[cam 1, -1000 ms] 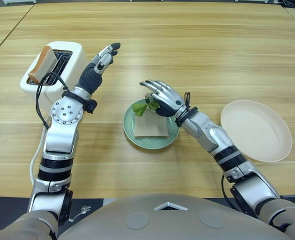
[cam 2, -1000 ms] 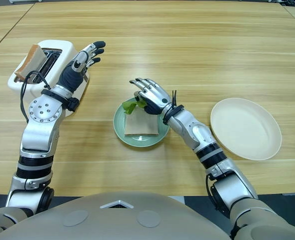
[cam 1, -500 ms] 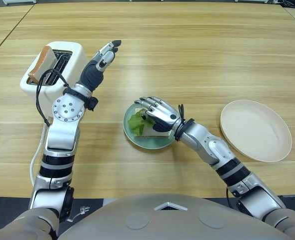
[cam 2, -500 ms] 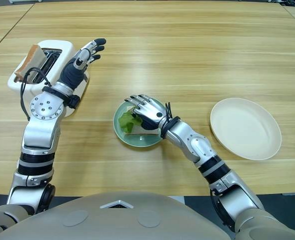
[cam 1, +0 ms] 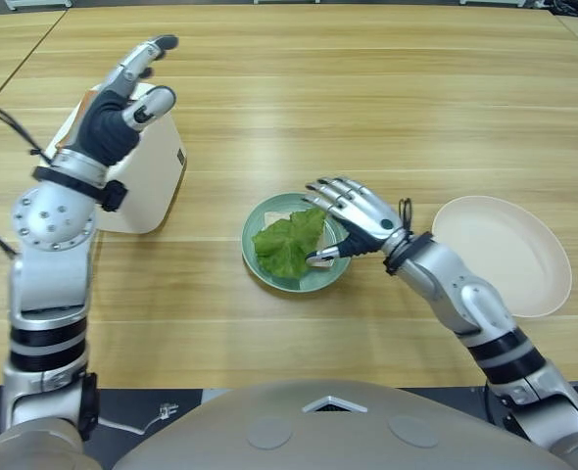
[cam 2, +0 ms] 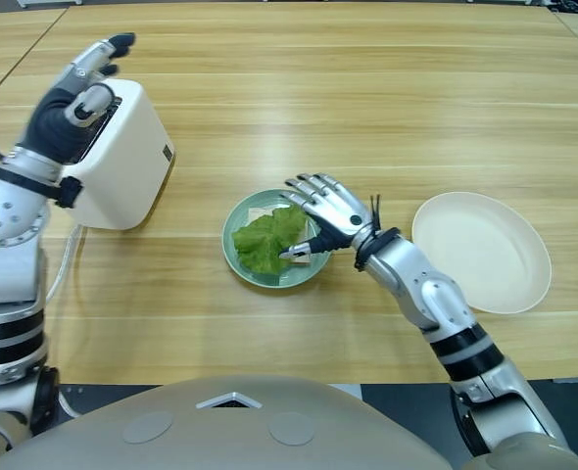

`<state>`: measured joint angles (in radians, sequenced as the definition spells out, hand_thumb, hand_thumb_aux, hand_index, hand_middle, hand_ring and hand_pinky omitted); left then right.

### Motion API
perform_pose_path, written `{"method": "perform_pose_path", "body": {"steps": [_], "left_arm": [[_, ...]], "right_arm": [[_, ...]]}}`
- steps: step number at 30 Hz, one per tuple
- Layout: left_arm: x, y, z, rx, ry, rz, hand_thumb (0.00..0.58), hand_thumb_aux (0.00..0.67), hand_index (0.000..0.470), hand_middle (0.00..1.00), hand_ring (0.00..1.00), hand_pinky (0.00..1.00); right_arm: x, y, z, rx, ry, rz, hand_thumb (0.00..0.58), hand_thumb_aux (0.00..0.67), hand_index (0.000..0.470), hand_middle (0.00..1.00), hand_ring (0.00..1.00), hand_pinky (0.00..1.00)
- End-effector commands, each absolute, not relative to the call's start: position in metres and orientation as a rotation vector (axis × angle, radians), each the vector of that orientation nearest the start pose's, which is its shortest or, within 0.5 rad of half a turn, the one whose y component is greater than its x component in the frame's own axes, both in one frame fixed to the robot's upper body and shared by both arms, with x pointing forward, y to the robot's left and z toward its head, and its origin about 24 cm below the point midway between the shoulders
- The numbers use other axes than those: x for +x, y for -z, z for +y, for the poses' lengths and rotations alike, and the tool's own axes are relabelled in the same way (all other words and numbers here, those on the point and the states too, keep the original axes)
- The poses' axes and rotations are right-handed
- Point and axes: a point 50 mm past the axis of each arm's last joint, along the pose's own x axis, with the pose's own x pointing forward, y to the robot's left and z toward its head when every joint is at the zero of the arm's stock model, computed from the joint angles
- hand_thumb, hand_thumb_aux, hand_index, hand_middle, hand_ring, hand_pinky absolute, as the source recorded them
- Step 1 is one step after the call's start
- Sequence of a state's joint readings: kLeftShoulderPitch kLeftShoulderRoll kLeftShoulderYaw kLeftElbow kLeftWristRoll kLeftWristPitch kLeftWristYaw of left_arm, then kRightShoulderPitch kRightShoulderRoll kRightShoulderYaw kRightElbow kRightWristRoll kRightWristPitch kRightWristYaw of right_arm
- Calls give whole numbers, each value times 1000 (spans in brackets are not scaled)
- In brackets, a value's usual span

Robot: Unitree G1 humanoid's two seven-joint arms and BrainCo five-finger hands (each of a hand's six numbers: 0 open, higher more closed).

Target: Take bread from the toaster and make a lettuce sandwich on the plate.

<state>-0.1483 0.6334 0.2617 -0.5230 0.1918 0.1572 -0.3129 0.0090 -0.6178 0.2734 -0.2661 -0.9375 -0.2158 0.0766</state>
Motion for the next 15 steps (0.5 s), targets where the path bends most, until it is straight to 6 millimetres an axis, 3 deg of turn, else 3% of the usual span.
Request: {"method": "perform_pose_path", "body": {"steps": [1, 4, 9, 15], "left_arm": [[228, -243, 275, 1152, -178, -404, 0, 0, 0, 0, 0, 0], [240, -219, 298, 1368, -209, -221, 0, 0, 0, 0, 0, 0], [256, -171, 321, 1545, -191, 4, 0, 0, 0, 0, 0, 0], [269, -155, 336, 1598, -233, 72, 0, 0, 0, 0, 0, 0]], "right_arm": [[222, -97, -184, -1460, -335, -420, 0, 0, 0, 0, 0, 0], [219, -110, -199, -1384, -199, -473, 0, 0, 0, 0, 0, 0], [222, -130, -213, -1247, -43, -556, 0, 0, 0, 0, 0, 0], [223, -119, -211, -1246, -74, -528, 0, 0, 0, 0, 0, 0]]}}
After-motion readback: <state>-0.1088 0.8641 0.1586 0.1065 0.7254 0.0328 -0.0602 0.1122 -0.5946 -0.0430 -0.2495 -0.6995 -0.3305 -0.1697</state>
